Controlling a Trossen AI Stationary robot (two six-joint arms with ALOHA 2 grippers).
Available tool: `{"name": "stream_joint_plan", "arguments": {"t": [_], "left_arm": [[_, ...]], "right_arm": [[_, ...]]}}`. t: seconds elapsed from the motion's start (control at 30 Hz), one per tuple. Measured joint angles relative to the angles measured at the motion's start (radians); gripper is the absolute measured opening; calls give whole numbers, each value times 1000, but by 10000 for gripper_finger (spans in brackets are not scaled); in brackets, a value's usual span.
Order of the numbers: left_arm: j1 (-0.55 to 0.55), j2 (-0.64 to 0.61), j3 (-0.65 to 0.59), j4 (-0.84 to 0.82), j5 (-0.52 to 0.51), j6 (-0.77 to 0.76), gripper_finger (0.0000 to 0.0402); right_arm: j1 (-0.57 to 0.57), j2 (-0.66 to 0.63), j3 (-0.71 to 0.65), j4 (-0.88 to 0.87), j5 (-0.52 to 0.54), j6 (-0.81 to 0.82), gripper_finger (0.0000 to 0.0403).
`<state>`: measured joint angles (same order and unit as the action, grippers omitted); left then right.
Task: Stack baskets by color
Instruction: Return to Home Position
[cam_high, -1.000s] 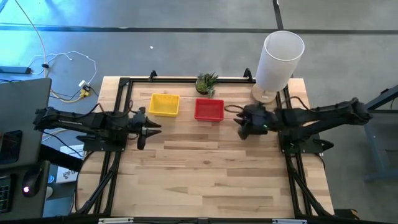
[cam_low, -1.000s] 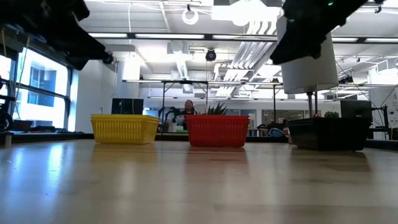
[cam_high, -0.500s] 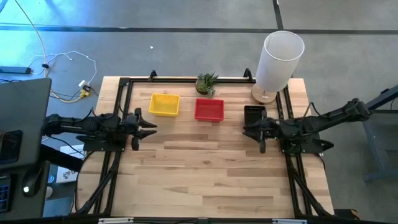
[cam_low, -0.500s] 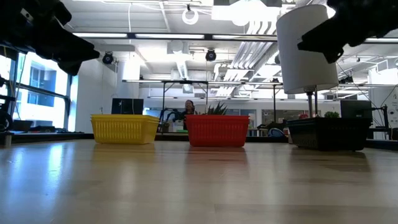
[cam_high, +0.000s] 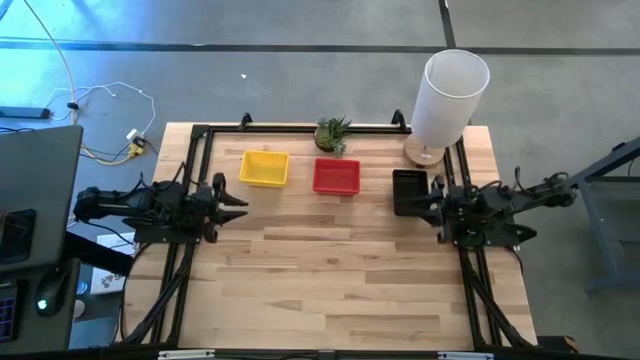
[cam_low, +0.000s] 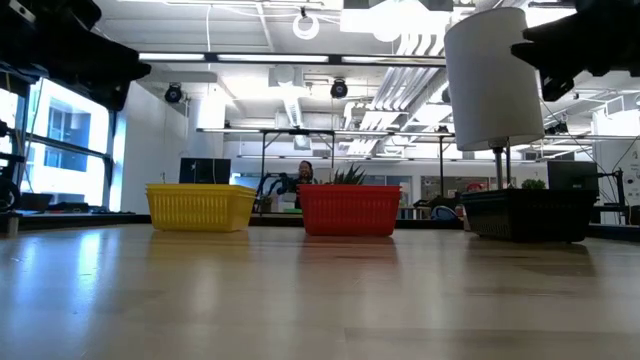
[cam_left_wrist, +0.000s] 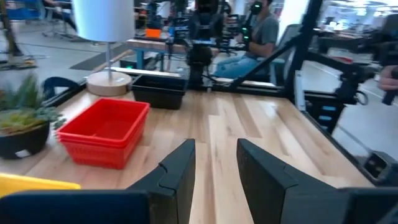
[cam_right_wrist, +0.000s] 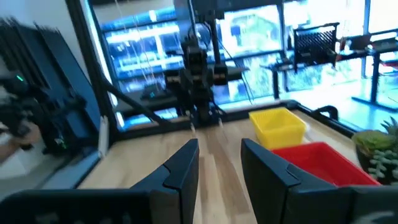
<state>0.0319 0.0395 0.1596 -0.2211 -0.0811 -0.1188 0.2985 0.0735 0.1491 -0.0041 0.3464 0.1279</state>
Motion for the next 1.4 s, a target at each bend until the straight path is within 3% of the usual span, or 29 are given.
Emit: {"name": "stream_joint_plan", "arguments": {"t": [0.1, 0.43, 0.8, 1.1, 1.4], "left_arm": [[0, 0, 0, -5, 21, 9, 108], [0, 0, 0, -14, 23, -4, 108], [0, 0, -1, 13, -20, -35, 108], [0, 13, -148, 274, 2, -21, 108], [0, 14, -147, 239, 3, -3, 108]], "right_arm": [[0, -75, -43, 17, -31, 2, 110], [0, -62, -114, 86, -85, 46, 110], [0, -61, -139, 71, -67, 22, 110], [0, -60, -139, 64, -63, 29, 110], [0, -59, -140, 63, -64, 76, 110]]}}
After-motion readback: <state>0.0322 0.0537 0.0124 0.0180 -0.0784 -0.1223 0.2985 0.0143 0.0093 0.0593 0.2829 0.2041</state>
